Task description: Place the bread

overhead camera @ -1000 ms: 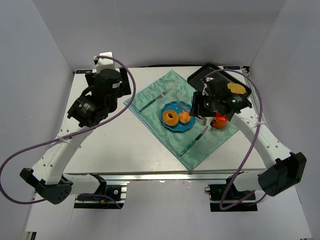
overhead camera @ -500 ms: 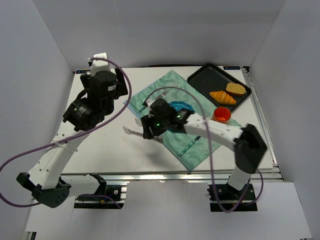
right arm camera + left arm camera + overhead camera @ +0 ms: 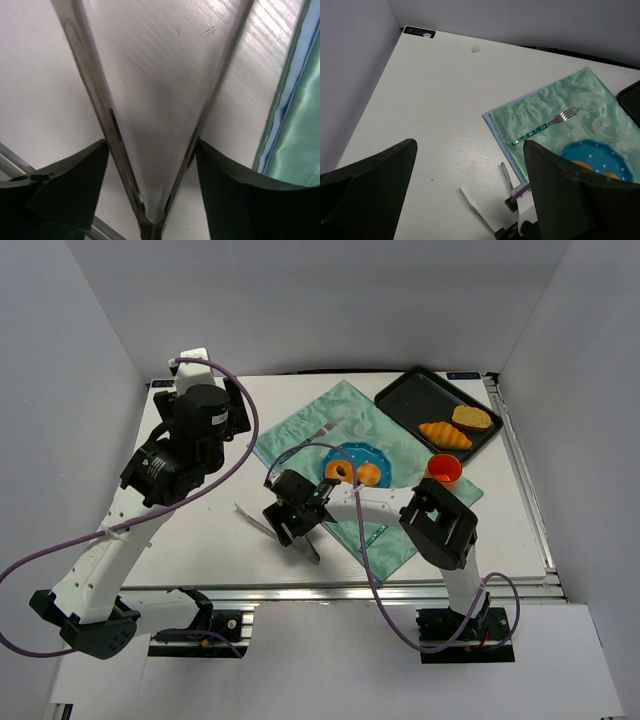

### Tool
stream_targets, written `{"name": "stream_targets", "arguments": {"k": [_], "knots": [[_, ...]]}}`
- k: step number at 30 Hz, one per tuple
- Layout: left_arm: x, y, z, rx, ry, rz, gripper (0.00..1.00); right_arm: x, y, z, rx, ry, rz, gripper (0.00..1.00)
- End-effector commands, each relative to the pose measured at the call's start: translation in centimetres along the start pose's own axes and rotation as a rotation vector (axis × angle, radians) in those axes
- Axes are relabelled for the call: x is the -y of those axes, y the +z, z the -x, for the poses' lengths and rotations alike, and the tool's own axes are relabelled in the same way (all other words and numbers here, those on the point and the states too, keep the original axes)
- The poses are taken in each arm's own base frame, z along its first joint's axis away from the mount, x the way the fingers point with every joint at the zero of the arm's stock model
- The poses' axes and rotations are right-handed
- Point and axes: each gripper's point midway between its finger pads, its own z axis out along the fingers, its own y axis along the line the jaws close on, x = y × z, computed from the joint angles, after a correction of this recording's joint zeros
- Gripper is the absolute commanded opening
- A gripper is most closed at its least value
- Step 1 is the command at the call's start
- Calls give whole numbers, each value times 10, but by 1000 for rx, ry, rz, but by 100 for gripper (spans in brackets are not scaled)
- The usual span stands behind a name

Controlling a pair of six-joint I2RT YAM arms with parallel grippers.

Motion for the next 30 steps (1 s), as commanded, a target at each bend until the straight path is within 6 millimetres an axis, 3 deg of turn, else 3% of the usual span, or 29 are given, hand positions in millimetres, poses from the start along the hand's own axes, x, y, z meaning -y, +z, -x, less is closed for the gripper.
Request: {"name": "stream_targets", "arguments": {"k": [1,4,6,9,12,14,18,24,27,30], "knots": [[-7,-4,4,17,-2,15,98,-8,-19,14,44,-50,-39,79],[-7,-4,7,23,-1,17,98,-25,-52,40,118,-51,5,89],[-9,-6,15,40,-12,21,98,-34,-78,58,156,-53,8,89],[-14,-12,33,74,-40,39,98,-38,-128,84,251,-16,-13,89],[-19,-17,45,107,-70,52,98,-35,-200,103,411,89,-23,90],[-23,-19,47,121,-86,58,98,-15,-226,101,478,170,-107,89],[-24,-16,41,114,-83,74,98,27,-273,58,511,337,-250,89],[-11,-9,33,84,-79,43,98,51,-341,35,645,474,-263,90],[-2,-5,27,72,-79,13,98,59,-358,32,722,537,-233,90],[8,0,20,52,-76,-18,98,66,-354,30,722,532,-245,89]]}}
